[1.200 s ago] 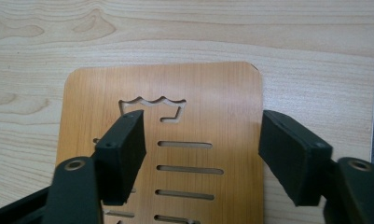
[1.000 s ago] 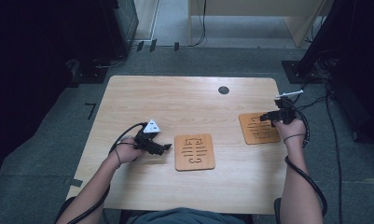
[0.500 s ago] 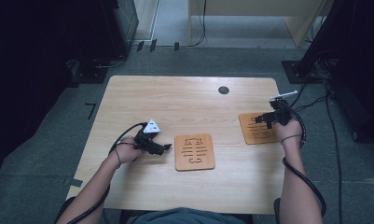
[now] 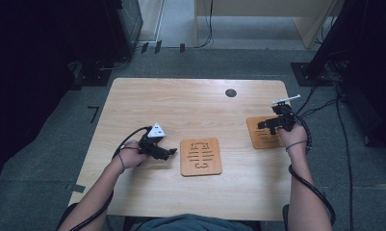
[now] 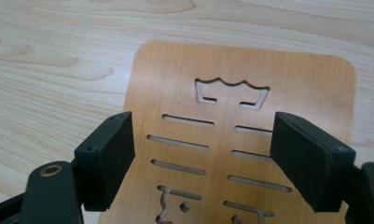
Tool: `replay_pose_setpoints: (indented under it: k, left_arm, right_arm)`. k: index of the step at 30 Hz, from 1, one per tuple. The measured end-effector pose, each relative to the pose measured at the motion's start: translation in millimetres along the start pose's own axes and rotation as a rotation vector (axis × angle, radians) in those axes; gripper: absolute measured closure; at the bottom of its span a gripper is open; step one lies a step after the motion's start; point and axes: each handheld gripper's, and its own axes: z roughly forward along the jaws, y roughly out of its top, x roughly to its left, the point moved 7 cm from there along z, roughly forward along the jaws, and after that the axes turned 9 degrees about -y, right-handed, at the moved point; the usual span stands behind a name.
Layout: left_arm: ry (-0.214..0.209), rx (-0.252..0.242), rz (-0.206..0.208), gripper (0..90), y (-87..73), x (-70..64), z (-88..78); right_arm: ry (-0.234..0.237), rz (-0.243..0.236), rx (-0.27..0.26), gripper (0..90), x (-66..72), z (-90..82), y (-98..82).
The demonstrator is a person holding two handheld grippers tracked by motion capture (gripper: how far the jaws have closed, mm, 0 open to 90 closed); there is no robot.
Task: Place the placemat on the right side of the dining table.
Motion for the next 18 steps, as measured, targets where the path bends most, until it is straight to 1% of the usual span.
replay_pose_setpoints:
  k: [3, 4, 10, 17, 18]
  left_arm:
    - [0.000, -0.001, 0.000, 10.9, -0.1, 0.0, 0.0]
    - [0.000, -0.002, 0.000, 10.9, 0.0, 0.0, 0.1]
    - [0.000, -0.002, -0.001, 10.9, -0.1, -0.1, 0.1]
    - [0.000, -0.001, -0.001, 10.9, -0.2, -0.1, 0.0]
    - [0.000, -0.002, -0.001, 10.9, -0.1, -0.1, 0.0]
  right_arm:
    - [0.007, -0.008, 0.000, 22.0, 3.8, 1.1, -1.3]
    - [0.013, -0.004, 0.005, 22.0, 5.6, 1.2, -1.8]
    - [0.015, -0.040, 0.002, 21.9, 16.8, 0.9, -0.6]
    - [0.017, -0.103, 0.017, 21.8, 33.4, 5.3, -0.8]
    - [0.017, -0.103, 0.017, 21.8, 33.4, 5.3, -0.8]
